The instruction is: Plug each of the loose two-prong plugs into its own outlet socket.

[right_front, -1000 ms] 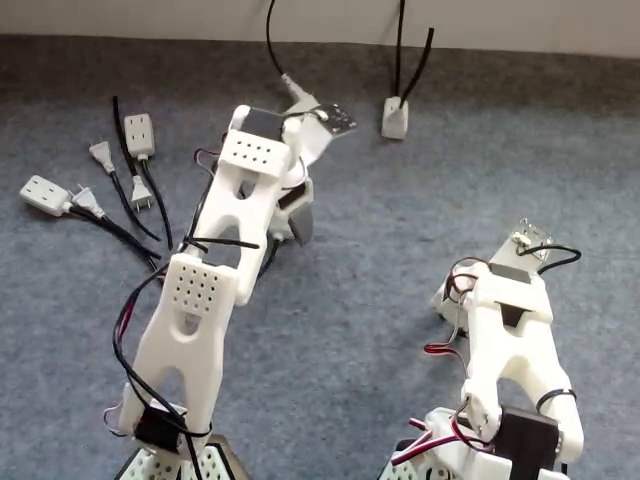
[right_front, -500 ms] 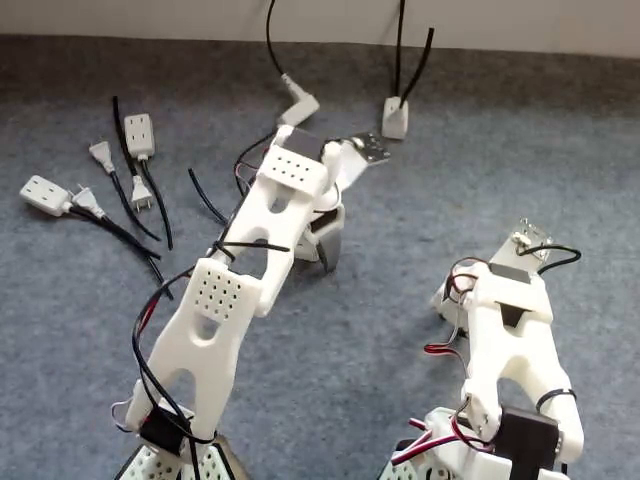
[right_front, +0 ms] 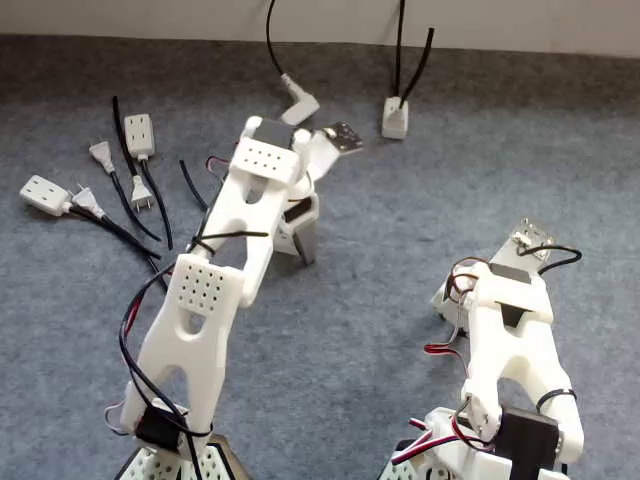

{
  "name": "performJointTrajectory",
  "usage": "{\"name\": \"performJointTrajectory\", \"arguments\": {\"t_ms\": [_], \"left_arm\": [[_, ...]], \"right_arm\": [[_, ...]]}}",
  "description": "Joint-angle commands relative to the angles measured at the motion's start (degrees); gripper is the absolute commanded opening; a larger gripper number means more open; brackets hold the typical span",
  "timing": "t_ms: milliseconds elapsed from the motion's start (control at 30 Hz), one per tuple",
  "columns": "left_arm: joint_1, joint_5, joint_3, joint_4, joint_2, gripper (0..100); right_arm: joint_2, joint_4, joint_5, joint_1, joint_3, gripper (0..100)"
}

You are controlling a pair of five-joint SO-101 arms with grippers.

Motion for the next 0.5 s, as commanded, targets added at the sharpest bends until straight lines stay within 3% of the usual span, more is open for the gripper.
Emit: {"name": "performJointTrajectory", "arguments": {"t_ms": [0, 467], "left_arm": [[-3.6, -1.3, -4.5, 0.4, -1.0, 31], [-11.3, -7.8, -13.2, -0.4, -0.8, 31]], "right_arm": [[-0.1, -1.5, -0.5, 1.1, -0.7, 10.5], [-0.1, -1.5, -0.5, 1.1, -0.7, 10.5]]}}
